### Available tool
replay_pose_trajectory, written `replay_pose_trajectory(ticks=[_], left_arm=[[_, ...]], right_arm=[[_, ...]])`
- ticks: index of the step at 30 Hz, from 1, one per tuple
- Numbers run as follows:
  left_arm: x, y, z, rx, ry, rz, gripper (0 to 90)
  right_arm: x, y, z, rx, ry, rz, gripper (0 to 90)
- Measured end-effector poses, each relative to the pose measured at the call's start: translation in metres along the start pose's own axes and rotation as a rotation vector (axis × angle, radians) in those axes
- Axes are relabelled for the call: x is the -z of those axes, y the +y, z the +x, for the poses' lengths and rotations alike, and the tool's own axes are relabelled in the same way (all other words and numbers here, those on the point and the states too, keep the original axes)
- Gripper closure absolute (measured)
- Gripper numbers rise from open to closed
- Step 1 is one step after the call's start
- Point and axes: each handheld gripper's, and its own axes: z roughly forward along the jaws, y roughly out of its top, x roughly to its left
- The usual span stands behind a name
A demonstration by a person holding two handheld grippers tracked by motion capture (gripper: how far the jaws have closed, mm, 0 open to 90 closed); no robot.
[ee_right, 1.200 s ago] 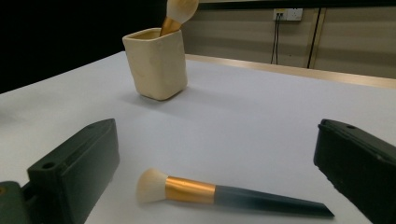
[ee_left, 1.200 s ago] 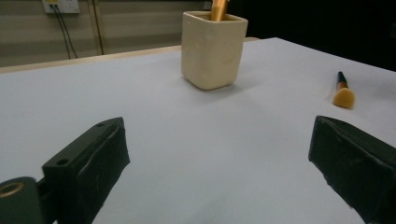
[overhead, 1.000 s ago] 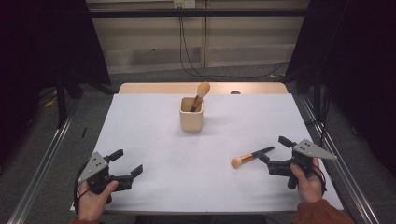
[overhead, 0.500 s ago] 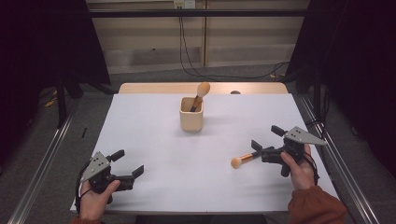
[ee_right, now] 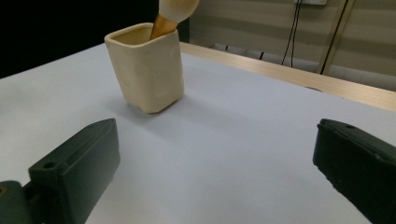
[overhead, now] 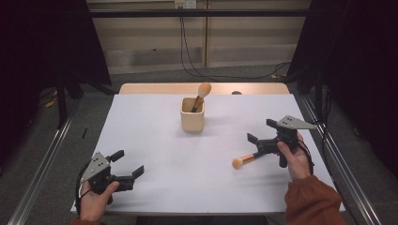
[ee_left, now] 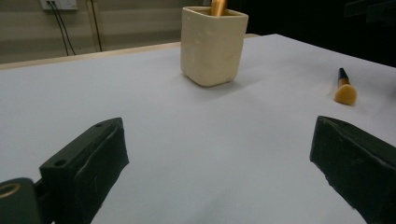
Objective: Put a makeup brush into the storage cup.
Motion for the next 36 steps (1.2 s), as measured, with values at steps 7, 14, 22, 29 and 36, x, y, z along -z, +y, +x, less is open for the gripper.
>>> replay_pose_trajectory(ticks=[7,14,22,29,36], left_arm=[[-0.002,0.001,-0.001,0.000,-0.013,0.002,2.6],[-0.002,0.001,-0.001,-0.008,-0.008,0.006,2.6],[-0.002,0.001,-0.002,-0.010,-0.009,0.008,2.6],[-0.002,0.000,0.000,-0.009,-0.002,0.009,2.6],[-0.001,0.001,0.001,-0.010,0.001,0.011,2.6]], right_arm=[[-0.011,0.010,-0.005,0.032,0.012,0.107,1.5],[-0.019,0.015,-0.006,0.064,0.072,0.254,1.4],[-0.024,0.014,-0.010,0.096,0.175,0.414,2.1],[-0.030,0.012,-0.006,0.167,0.253,0.525,2.9],[-0.035,0.016,-0.005,0.236,0.247,0.625,3.1]])
